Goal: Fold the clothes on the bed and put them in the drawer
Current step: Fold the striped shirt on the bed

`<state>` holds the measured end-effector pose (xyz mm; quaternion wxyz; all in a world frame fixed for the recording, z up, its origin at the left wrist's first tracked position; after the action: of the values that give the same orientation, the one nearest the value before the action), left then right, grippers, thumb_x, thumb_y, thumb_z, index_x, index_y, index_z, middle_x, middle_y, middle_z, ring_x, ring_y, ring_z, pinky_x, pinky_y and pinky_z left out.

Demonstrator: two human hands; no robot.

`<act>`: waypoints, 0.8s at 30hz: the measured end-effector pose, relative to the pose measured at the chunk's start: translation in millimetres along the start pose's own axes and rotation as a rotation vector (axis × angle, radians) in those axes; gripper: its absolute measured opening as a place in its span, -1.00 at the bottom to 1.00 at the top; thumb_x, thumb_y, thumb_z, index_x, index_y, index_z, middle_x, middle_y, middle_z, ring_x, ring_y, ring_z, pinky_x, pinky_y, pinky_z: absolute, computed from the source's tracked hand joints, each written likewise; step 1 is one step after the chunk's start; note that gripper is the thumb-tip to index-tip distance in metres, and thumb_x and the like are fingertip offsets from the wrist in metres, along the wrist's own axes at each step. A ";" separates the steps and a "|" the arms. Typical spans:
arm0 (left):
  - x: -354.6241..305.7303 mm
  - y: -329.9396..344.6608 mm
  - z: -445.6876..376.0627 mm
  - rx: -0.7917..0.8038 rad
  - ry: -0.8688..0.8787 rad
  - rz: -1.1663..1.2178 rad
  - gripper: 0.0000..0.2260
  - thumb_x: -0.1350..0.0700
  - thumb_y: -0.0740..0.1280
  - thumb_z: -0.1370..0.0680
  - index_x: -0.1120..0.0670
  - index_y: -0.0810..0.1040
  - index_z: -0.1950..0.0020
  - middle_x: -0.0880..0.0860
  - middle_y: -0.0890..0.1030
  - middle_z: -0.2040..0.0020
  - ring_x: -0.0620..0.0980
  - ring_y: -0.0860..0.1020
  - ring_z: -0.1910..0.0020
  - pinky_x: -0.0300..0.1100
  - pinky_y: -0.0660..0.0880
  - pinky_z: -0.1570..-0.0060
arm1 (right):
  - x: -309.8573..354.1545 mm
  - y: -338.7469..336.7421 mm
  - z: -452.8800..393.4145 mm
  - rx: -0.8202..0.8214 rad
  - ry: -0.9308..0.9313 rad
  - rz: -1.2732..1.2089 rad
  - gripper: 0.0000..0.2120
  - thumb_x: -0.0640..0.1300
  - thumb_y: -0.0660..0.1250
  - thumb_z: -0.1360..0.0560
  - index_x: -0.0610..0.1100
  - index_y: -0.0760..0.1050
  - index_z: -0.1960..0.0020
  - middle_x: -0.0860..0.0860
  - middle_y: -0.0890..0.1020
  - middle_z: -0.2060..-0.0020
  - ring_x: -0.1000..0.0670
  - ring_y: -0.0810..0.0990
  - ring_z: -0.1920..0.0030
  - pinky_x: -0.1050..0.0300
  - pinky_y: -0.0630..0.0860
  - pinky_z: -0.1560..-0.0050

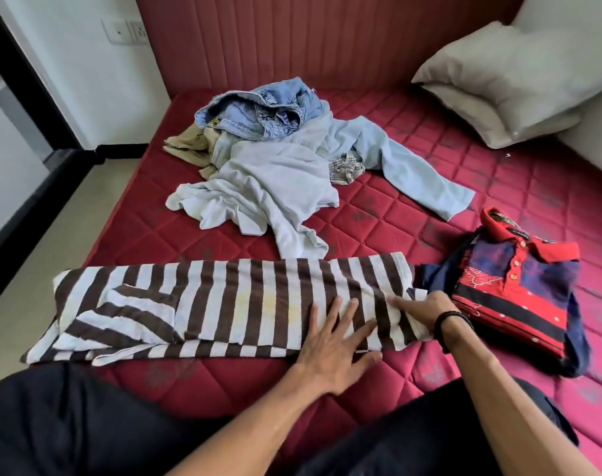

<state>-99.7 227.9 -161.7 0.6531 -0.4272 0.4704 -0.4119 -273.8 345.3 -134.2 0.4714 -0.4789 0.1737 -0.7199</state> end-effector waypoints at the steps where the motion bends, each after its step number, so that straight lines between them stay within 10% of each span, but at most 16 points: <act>1: 1.6 1.0 0.7 0.005 -0.013 0.027 -0.39 -0.42 -0.18 -0.63 -0.26 -0.06 -0.66 -0.02 -0.30 -0.67 0.05 -0.43 -0.60 0.30 -0.40 -0.51 | 1.2 5.7 2.3 0.044 0.017 -0.107 -0.56 0.01 0.63 -0.38 -0.30 0.61 -0.03 -0.12 0.70 0.15 -0.13 0.67 0.17 0.05 0.59 0.16; 6: 22.3 -47.8 5.5 0.107 -0.166 0.732 -0.47 -0.27 -0.12 -0.71 -0.13 0.25 -0.62 -0.04 0.18 -0.66 -0.04 0.06 -0.65 -0.01 -0.02 -0.60 | 40.6 3.5 14.7 -0.025 -0.093 -0.198 -0.79 -0.18 0.57 -0.35 -0.20 0.65 0.05 -0.11 0.69 0.25 -0.06 0.65 0.26 0.05 0.61 0.18; 9: 59.9 -76.1 6.8 -0.020 -0.434 1.488 -0.49 -0.35 0.02 -0.66 -0.07 0.51 -0.36 0.14 0.62 -0.30 0.07 0.59 -0.21 -0.09 0.50 -0.11 | 88.6 1.3 48.7 -0.112 -0.272 -0.060 -0.79 -0.01 0.52 -0.33 -0.09 0.58 0.16 -0.10 0.70 0.20 -0.14 0.67 0.16 0.01 0.60 0.10; 12: 101.2 -81.6 17.6 -0.134 -0.603 1.880 -0.28 -0.50 0.12 -0.53 0.06 0.54 -0.35 0.18 0.71 -0.04 0.14 0.69 0.08 0.04 0.64 0.04 | 149.4 35.8 97.1 -0.043 -0.531 0.048 -0.74 0.08 0.47 -0.34 -0.06 0.55 0.09 -0.01 0.68 0.21 -0.11 0.67 0.13 0.04 0.58 0.15; 17: 154.2 -69.8 59.2 -0.130 -0.713 1.982 -0.22 -0.49 0.14 -0.53 0.17 0.71 -0.23 0.25 0.71 -0.12 0.23 0.70 -0.08 0.08 0.59 -0.16 | 180.7 131.8 143.8 0.381 -0.672 0.052 -0.53 0.31 0.50 -0.40 0.00 0.59 -0.11 0.07 0.71 0.25 0.17 0.68 0.23 0.23 0.55 0.18; 21: 162.8 -61.7 76.5 -0.074 -0.723 1.908 -0.51 -0.27 0.41 -0.53 0.13 0.73 -0.18 0.20 0.72 -0.12 0.15 0.71 -0.10 0.06 0.58 -0.21 | 168.8 132.4 130.8 -0.114 -0.899 0.242 -0.68 0.17 0.28 -0.61 -0.01 0.56 -0.21 -0.01 0.63 -0.17 -0.10 0.58 -0.25 -0.05 0.52 -0.23; 24: 172.2 -61.9 73.1 -0.136 -0.706 1.716 -0.64 0.15 0.55 -0.50 0.15 0.64 -0.28 0.13 0.75 -0.04 0.05 0.73 0.00 -0.07 0.65 0.01 | 150.2 165.1 121.7 -0.064 -0.877 0.514 -0.47 0.27 -0.06 -0.68 0.13 0.16 -0.60 -0.04 0.14 -0.62 -0.15 -0.01 -0.64 -0.33 0.02 -0.56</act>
<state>0.1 60.3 -134.4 0.8128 -0.0709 0.4227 0.3945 -99.9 161.2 -112.5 0.6471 -0.6918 0.0936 -0.3063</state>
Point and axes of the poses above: each hand's wrist, its own z-axis away from the middle knuckle, its own y-axis out of the palm, x = y × z, the point moved 10 cm from there along -z, towards the middle knuckle
